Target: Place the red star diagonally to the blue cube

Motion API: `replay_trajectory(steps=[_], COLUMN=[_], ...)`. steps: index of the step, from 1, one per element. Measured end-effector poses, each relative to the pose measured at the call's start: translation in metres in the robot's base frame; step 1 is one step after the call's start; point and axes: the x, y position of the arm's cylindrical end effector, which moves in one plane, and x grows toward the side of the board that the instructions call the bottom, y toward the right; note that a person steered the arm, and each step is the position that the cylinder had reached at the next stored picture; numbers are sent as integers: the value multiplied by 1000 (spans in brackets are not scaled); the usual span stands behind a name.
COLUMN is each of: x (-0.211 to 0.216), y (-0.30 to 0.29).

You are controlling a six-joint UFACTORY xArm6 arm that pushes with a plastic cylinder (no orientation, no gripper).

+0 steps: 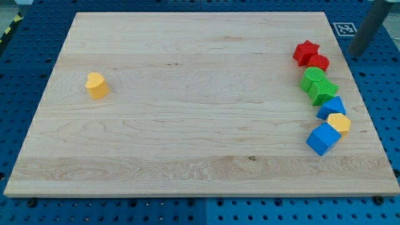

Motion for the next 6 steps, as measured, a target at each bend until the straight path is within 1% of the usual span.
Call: replay_trajectory(steps=[2,3,4,5,6], x=[-5,-15,7,28,18], y=[-157,-127,-97,-115,-185])
